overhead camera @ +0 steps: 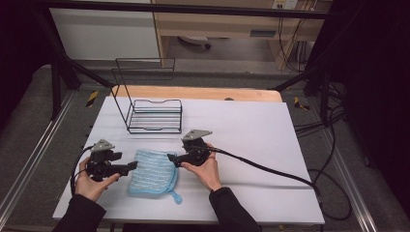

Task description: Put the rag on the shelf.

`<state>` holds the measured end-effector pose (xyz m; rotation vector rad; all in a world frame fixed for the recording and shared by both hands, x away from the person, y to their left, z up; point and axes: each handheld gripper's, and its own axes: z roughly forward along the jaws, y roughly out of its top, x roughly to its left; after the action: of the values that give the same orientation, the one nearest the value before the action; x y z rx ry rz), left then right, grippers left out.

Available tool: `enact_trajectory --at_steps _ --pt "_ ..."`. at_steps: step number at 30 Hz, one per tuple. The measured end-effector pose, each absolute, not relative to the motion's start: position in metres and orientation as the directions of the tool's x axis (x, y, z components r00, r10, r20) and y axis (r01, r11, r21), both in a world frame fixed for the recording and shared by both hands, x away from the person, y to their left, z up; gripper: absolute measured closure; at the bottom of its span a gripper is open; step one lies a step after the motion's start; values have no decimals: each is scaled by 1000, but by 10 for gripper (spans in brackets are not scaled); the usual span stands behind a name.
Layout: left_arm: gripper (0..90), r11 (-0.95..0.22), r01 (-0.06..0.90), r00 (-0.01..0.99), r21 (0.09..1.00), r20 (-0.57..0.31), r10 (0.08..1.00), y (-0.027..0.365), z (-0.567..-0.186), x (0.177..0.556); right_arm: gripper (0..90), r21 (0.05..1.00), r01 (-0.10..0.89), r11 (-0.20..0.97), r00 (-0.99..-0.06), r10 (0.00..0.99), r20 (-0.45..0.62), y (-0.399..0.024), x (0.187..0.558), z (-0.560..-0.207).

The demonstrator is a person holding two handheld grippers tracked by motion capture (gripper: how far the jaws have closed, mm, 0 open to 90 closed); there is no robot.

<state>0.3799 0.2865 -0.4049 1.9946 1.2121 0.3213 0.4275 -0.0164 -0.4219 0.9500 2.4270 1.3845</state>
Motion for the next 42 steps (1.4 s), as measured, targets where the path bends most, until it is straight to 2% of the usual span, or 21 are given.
enact_trajectory --at_steps 3,10,14,19,20,21,22,31,40,42 --pt "154 -257 666 501 701 -164 850 285 -406 396 121 815 449 366 -770 621 146 -21 426 -423" --pt "236 -295 649 473 702 -68 879 271 -409 416 80 799 488 352 -752 634 179 -35 425 -427" --pt "321 -267 676 453 687 -101 886 273 -417 427 65 786 496 369 -750 638 174 -38 423 -427" --pt "476 -253 691 459 677 -141 877 277 -424 430 65 782 489 386 -761 627 167 -39 417 -426" --pt "476 -254 692 465 676 -147 873 277 -426 429 65 782 489 386 -761 627 167 -39 417 -426" --pt "531 -263 695 474 669 -150 868 277 -428 429 67 783 490 383 -760 627 169 -39 416 -426" --pt "550 -263 695 474 669 -150 868 277 -428 429 68 785 490 380 -760 627 171 -39 416 -425" --pt "664 -270 718 487 642 -187 853 277 -436 431 72 789 502 353 -750 632 194 -37 415 -426" --pt "684 -258 736 498 626 -243 832 277 -442 425 85 791 516 329 -747 624 228 -34 419 -428" --pt "718 -270 733 504 625 -232 832 274 -441 423 94 791 524 317 -741 628 239 -33 421 -426"
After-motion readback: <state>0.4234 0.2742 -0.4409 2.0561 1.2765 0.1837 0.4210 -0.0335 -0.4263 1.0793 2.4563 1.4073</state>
